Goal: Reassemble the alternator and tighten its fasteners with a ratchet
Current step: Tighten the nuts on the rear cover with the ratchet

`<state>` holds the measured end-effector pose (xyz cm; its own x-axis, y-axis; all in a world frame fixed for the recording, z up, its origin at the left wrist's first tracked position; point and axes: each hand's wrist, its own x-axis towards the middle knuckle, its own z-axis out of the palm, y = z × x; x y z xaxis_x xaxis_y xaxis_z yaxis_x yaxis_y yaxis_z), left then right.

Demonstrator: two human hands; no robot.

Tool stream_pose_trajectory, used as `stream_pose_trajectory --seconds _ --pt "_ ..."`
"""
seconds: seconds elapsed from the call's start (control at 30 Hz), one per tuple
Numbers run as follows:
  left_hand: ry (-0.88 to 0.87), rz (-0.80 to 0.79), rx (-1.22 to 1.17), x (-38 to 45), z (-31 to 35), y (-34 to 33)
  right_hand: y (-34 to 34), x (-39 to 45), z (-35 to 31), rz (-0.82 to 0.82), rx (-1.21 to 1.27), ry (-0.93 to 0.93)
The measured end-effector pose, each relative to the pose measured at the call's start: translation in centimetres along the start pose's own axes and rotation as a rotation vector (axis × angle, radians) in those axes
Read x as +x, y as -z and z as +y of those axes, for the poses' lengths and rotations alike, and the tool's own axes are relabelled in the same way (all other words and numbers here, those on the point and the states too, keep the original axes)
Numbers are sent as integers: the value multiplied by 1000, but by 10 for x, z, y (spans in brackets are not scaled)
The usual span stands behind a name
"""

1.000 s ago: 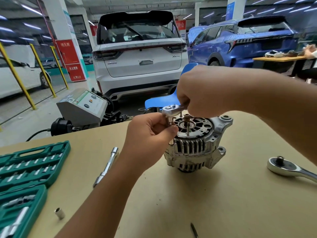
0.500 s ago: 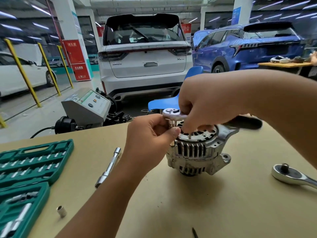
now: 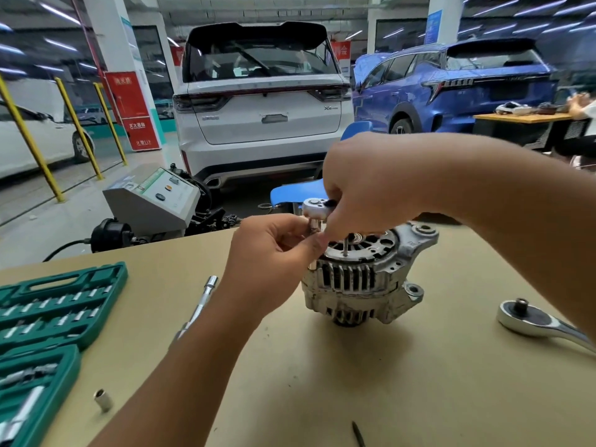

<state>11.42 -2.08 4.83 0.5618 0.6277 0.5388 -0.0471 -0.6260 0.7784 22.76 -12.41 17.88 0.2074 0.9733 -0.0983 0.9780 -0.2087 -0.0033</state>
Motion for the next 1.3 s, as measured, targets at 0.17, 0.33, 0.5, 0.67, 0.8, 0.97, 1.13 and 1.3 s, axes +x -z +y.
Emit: stream_pose_trajectory --seconds 0.17,0.33,0.5,0.67,0.8,0.97,1.13,1.3 --pt "-4 6 7 0 -1 -2 -3 9 4 124 -1 -9" --pt "-20 18 13 -1 1 -3 -6 9 2 182 -22 24" --pt "-31 1 22 -1 -1 -2 -3 10 6 241 -95 16" --pt "-38 38 26 -1 1 -2 -2 6 7 96 -37 13" --pt "-14 1 5 1 2 4 -3 9 15 194 -96 3" --pt "-14 36 9 0 3 0 -6 7 17 181 -52 11" --pt "16 49 -30 -1 -2 2 -13 11 20 132 97 44" --pt "-12 305 -35 -20 -10 -5 -23 13 24 280 184 85"
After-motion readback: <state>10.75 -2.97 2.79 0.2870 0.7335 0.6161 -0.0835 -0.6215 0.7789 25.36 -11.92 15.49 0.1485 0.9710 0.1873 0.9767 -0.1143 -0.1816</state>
